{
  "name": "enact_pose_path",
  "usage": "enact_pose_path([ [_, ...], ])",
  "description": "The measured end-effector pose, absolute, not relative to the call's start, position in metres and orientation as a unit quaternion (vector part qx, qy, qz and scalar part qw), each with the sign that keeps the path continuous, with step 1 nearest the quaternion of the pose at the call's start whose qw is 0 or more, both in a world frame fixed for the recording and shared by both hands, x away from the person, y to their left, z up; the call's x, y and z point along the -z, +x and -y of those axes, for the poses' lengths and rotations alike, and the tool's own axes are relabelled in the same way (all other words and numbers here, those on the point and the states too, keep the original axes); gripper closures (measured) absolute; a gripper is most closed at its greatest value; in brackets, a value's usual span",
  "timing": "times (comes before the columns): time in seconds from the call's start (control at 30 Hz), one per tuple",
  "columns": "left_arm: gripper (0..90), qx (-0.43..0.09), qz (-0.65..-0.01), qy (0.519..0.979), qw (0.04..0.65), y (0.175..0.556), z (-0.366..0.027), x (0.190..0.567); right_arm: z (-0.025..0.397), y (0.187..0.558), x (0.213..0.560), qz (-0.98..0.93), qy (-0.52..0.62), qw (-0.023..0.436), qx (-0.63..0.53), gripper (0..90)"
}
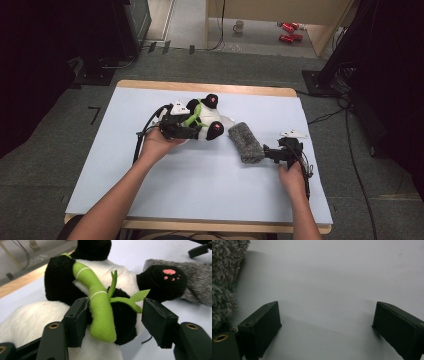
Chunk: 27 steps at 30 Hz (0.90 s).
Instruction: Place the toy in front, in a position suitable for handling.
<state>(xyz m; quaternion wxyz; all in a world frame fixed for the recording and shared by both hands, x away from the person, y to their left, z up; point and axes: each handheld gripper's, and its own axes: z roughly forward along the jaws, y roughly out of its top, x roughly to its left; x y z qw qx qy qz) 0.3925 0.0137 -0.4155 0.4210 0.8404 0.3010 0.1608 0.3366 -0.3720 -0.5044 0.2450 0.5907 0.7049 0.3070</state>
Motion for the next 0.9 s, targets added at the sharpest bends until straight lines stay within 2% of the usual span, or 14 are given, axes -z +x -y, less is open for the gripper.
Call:
enact_pose_path([
  [0.13, 46.1, -0.174, -0.305, 0.832, 0.429, 0.392, -0.014, 0.421, 0.372, 0.337, 0.504, -0.705, 0.591, 0.245, -0.307, 6.8],
  [0.2, 47.0, -0.175, -0.306, 0.832, 0.429, 0.393, -0.014, 0.422, 0.372, 0.337, 0.504, -0.705, 0.591, 0.245, -0.307, 6.7],
  [0.43, 65.4, -0.132, -0.314, 0.837, 0.427, 0.397, -0.018, 0.422, 0.372, 0.337, 0.504, -0.705, 0.591, 0.245, -0.307, 6.7],
  [0.53, 70.5, -0.11, -0.325, 0.838, 0.423, 0.398, -0.019, 0.419, 0.372, 0.337, 0.504, -0.705, 0.591, 0.245, -0.307, 6.8],
  [0.67, 74.3, -0.121, -0.323, 0.843, 0.414, 0.392, -0.018, 0.41, 0.373, 0.337, 0.504, -0.704, 0.592, 0.241, -0.309, 6.8],
  [0.9, 76.9, -0.099, -0.324, 0.847, 0.409, 0.37, -0.021, 0.391, 0.373, 0.337, 0.504, -0.704, 0.592, 0.242, -0.308, 6.6],
])
